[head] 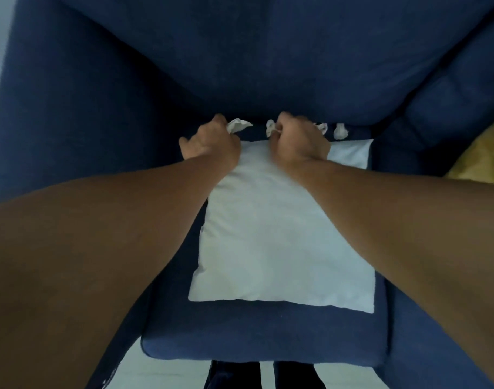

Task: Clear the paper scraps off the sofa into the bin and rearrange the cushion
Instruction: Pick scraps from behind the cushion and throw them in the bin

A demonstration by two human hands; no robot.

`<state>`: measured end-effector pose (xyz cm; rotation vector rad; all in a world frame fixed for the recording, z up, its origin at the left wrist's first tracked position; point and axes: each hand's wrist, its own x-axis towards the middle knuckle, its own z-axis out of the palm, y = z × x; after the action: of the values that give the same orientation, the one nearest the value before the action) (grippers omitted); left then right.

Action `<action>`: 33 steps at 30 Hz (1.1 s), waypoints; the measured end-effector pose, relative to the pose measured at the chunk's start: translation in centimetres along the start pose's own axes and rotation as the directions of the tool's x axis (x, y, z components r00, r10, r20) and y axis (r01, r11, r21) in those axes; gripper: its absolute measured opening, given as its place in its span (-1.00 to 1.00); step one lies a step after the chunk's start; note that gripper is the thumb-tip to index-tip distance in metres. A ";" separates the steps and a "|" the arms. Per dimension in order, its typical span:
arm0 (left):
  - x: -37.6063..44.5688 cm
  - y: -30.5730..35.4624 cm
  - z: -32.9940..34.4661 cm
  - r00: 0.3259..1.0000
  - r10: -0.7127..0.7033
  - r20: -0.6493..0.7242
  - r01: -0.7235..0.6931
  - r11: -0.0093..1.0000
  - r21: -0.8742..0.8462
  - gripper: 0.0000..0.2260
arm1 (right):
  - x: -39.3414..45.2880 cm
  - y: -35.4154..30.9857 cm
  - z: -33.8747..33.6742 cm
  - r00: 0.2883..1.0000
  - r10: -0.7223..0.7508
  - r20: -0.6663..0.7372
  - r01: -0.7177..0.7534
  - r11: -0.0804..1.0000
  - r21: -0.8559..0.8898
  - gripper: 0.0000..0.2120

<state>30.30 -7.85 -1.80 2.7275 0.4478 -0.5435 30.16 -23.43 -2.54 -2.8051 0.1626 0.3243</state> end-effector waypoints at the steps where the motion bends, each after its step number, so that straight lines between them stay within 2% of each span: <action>1: -0.4 0.3 -0.1 1.000 0.005 0.003 -0.005 1.000 0.011 -0.80 | -0.8 0.1 -0.2 1.000 -0.018 -0.011 0.018 1.000 -0.002 -0.83; 8: -5.3 1.7 -0.4 1.000 0.010 0.000 -0.010 0.998 0.063 -0.79 | -6.5 1.8 -2.2 0.998 -0.065 -0.021 0.065 0.997 0.047 -0.85; 16: -13.3 1.0 -0.5 0.998 -0.055 0.023 0.052 0.992 0.116 -0.77 | -12.5 3.1 -5.1 0.980 -0.187 0.060 0.191 0.979 -0.065 -0.81; 24: -20.4 -0.7 -1.4 0.987 -0.163 0.019 0.161 0.984 0.079 -0.80 | -17.3 1.9 -7.8 0.942 -0.290 0.172 0.309 0.946 -0.101 -0.82; 33: -28.0 -6.1 -2.8 0.932 -0.362 0.033 0.364 0.930 -0.053 -0.81 | -22.6 -3.2 -8.7 0.846 -0.459 0.272 0.508 0.848 -0.150 -0.84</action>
<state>4.33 -8.04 10.73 2.5888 0.9588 -0.6399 10.54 -21.43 11.83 -2.8560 -0.6710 0.5575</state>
